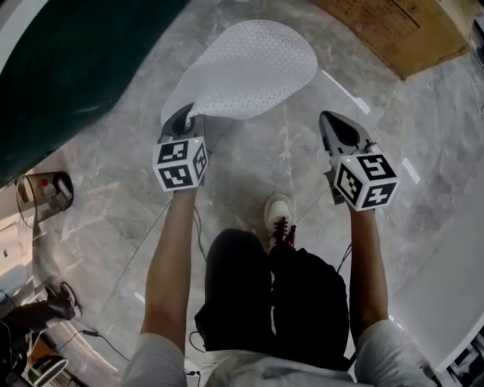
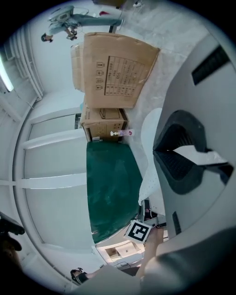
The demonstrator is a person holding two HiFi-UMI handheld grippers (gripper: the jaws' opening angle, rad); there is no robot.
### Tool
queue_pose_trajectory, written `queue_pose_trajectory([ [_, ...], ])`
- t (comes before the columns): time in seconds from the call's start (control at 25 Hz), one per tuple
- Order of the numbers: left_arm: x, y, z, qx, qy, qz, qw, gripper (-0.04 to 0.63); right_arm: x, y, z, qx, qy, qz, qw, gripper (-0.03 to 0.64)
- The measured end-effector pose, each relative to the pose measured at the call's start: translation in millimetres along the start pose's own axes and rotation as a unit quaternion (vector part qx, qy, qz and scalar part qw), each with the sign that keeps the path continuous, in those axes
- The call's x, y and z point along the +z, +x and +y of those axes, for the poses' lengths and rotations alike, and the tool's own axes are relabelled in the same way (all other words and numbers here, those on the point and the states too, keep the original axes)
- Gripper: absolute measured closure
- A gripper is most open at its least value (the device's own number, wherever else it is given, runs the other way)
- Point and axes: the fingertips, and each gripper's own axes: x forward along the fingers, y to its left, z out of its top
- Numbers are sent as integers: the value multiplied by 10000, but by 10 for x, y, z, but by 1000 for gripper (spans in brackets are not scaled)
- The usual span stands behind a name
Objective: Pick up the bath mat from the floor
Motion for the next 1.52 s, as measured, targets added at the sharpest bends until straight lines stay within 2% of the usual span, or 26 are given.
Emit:
queue_pose_trajectory([
  [0.12, 426, -248, -50, 2, -462, -218, 9987, 564, 440, -241, 36, 38, -48, -31, 10000, 601],
  [0.24, 830, -575, -136, -54, -967, -142, 9952, 564, 1069, -595, 160, 190, -168, -212, 9995, 601],
  [0.4, 1536, -1144, -254, -125, -1210, -172, 9924, 565, 2017, -1034, 348, 309, -251, -298, 9988, 601],
  [0.64, 2752, -2263, -543, -254, -1375, -497, 9889, 565, 3093, -1811, 697, 374, -267, -258, 9986, 601],
  [0.84, 3610, -3315, -682, -566, -1176, -910, 9873, 565, 3842, -2568, 1151, 418, -309, -352, 9980, 601],
  [1.12, 4652, -4627, -845, -729, -947, -1545, 9807, 565, 4804, -3635, 1769, 385, -579, -702, 9951, 601],
  [1.28, 5083, -5274, -961, -679, -531, -1717, 9814, 565, 5249, -4214, 2191, 390, -1120, -962, 9883, 601],
  [1.44, 5661, -5712, -1045, -616, 41, -2091, 9760, 565, 5719, -4627, 2494, 244, -1985, -1316, 9709, 601],
  [1.52, 5880, -5959, -1060, -552, 217, -2271, 9721, 565, 5867, -4830, 2603, 148, -2218, -1450, 9641, 601],
])
